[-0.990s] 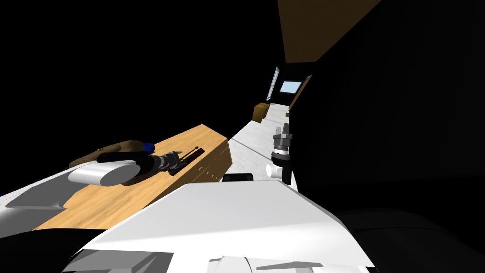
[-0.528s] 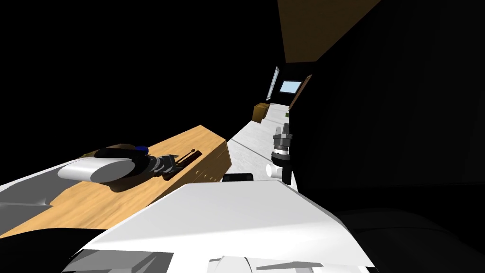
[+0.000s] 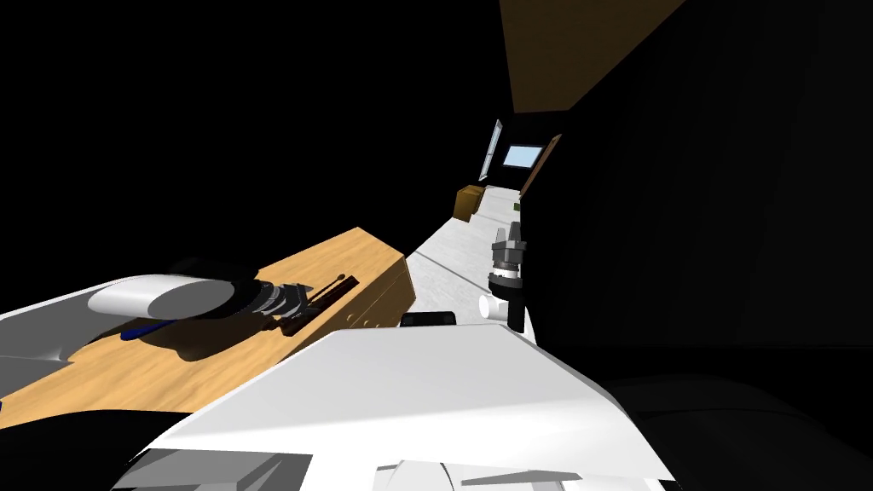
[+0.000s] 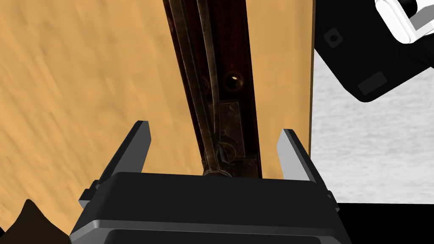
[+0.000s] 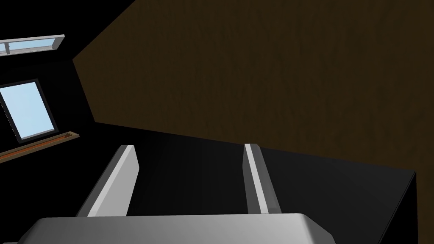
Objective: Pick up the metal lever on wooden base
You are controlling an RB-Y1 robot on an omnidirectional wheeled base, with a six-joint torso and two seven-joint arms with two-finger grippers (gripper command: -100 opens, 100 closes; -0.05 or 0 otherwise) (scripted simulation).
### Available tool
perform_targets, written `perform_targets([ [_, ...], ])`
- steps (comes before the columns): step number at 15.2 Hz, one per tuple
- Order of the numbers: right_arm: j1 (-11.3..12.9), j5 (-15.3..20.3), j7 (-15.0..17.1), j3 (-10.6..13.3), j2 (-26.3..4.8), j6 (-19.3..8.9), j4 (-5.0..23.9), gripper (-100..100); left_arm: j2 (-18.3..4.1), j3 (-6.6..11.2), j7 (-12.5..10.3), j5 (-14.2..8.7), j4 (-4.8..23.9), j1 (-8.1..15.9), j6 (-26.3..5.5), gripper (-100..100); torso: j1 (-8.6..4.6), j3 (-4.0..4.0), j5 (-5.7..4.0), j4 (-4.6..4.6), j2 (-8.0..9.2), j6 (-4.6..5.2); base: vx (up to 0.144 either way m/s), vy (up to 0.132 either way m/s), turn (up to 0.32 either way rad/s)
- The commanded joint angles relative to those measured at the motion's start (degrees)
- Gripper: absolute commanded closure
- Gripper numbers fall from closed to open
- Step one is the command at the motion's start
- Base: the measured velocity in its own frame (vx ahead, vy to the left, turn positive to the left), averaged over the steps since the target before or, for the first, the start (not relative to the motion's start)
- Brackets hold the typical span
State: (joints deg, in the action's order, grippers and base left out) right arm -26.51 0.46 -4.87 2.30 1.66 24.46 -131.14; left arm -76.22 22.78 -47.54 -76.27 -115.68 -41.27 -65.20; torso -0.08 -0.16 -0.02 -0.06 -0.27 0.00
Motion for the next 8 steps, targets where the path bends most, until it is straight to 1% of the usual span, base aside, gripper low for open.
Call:
perform_targets([
  [1,0.0,0.0,0.0,0.0,0.0,0.0,0.0,0,-1.19,0.69,-1.14,-1.5,0.3,-0.34,-2.86,-100,0.0,0.0,0.0,0.0,0.0,0.0,0.068,-0.02,-0.006],
  [2,0.0,0.0,0.0,0.0,0.0,0.0,0.0,0,-1.19,0.69,-1.14,-1.5,0.3,-0.34,-2.86,-100,-0.01,0.0,0.0,0.0,-0.01,0.0,0.053,-0.015,0.0],
  [3,0.0,0.0,0.0,0.0,0.0,0.0,0.0,0,-2.45,1.16,-2.08,-3.08,0.9,-0.62,-4.92,-100,0.0,0.01,0.0,0.0,0.02,0.0,0.053,-0.013,-0.004],
  [4,0.0,0.0,0.0,0.0,0.0,0.0,0.0,0,-2.45,1.16,-2.08,-3.08,0.9,-0.62,-5.11,-100,0.01,0.02,0.0,0.01,0.03,0.0,0.056,-0.012,-0.003],
  [5,0.0,0.0,0.0,0.0,0.0,0.0,0.0,0,-3.58,1.59,-2.92,-4.49,1.43,-0.88,-6.99,-100,0.01,0.02,0.0,0.01,0.03,0.0,0.059,-0.018,-0.006],
  [6,0.0,0.0,0.0,0.0,0.0,0.0,0.0,0,-3.58,1.59,-2.92,-4.49,1.43,-0.88,-7.12,-100,0.0,0.01,0.0,0.01,0.02,0.0,0.059,-0.014,-0.004],
  [7,0.0,0.0,0.0,0.0,0.0,0.0,0.0,0,-4.57,1.96,-3.65,-5.72,1.91,-1.11,-8.88,-100,0.01,0.01,0.0,0.0,0.02,0.0,0.063,-0.014,-0.005],
  [8,0.0,0.0,0.0,0.0,0.0,0.0,0.0,0,-4.57,1.96,-3.65,-5.72,1.91,-1.11,-8.88,-100,0.01,0.01,0.0,0.0,0.01,0.0,0.064,-0.021,-0.005],
])
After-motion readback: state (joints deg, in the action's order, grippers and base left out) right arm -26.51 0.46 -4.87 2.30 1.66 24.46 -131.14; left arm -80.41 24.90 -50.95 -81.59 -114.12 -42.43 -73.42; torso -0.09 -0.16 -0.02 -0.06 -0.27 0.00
